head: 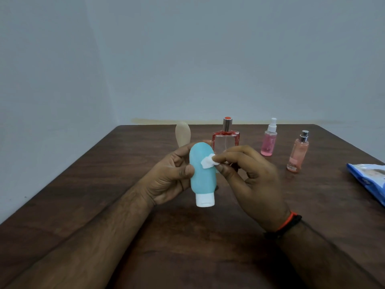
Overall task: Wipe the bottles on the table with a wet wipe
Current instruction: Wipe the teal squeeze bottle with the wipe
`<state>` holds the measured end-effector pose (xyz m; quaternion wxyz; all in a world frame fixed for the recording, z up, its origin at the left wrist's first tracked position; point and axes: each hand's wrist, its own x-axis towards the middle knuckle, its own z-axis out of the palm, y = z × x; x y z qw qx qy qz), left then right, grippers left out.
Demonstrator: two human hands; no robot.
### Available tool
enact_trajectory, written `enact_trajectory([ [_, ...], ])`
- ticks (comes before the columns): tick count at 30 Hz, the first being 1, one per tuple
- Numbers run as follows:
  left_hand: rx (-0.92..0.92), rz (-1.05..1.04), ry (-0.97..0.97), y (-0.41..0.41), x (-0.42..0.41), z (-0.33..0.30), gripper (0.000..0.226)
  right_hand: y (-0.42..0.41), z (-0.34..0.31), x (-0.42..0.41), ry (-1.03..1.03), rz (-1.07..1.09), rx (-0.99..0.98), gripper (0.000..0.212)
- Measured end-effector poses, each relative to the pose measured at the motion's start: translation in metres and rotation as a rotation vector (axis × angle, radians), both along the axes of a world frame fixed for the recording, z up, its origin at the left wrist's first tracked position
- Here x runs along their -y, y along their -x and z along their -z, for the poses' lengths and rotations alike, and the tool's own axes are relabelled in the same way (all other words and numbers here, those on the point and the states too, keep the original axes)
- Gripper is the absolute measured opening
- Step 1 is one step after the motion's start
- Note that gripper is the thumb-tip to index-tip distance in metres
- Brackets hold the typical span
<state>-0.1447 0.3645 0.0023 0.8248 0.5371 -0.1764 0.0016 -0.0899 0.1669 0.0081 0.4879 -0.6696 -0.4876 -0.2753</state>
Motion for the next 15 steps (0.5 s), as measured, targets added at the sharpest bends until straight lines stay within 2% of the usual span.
enact_trajectory([
  [7, 0.011, -0.067, 0.049, 0.003, -0.009, -0.006, 0.078, 0.001, 0.000, 0.001, 0.089, -0.113, -0.052, 0.016],
  [12, 0.021, -0.015, 0.001, 0.004, -0.007, -0.008, 0.069, 0.001, 0.001, 0.001, 0.066, -0.118, -0.079, 0.013],
  [15, -0.002, -0.029, -0.093, 0.002, 0.001, -0.008, 0.077, 0.000, 0.001, 0.000, 0.014, -0.064, -0.080, 0.012],
])
